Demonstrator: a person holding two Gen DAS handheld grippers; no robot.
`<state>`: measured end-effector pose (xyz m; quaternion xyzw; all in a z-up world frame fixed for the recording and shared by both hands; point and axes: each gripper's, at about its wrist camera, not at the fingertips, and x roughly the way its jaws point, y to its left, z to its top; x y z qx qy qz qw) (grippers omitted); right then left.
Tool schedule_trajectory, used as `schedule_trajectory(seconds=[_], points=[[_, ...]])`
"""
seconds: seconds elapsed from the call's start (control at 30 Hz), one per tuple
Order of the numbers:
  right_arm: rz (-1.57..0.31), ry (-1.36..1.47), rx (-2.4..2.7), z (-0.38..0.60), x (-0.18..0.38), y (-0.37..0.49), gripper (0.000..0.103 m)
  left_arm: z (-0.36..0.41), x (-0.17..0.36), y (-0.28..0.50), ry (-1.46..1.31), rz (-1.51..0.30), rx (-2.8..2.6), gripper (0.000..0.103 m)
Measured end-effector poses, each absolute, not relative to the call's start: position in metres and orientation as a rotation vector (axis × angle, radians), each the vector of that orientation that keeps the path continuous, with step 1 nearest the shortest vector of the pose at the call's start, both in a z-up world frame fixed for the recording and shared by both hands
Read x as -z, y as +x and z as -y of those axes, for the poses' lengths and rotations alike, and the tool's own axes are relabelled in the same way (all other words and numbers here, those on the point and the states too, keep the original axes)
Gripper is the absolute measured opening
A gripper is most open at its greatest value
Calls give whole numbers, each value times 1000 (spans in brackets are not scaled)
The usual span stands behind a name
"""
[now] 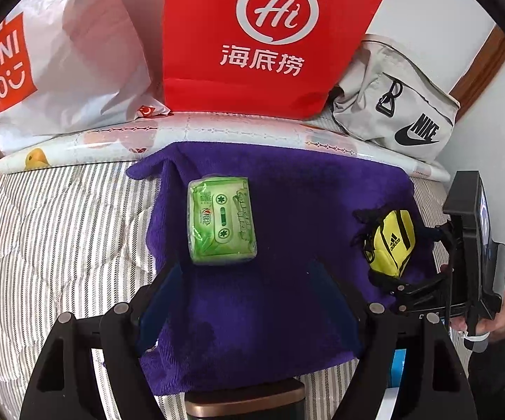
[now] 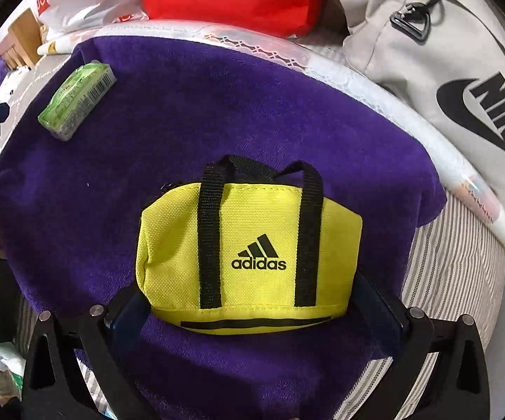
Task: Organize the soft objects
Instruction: 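Lower both items onto the purple towel and open both tools, then move both tools back toward the pile beside the tea tin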
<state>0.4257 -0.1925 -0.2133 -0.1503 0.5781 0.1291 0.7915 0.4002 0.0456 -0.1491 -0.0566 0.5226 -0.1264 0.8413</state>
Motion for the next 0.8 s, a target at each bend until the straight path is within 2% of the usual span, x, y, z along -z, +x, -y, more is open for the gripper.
schedule_trajectory(seconds=[0.5, 0.8], points=[[-1383, -309, -294, 181, 208, 435, 103, -50, 140, 374, -107, -1060, 255, 78], [-1348, -297, -298, 177, 197, 432, 103, -56, 135, 348, -110, -1037, 263, 78]])
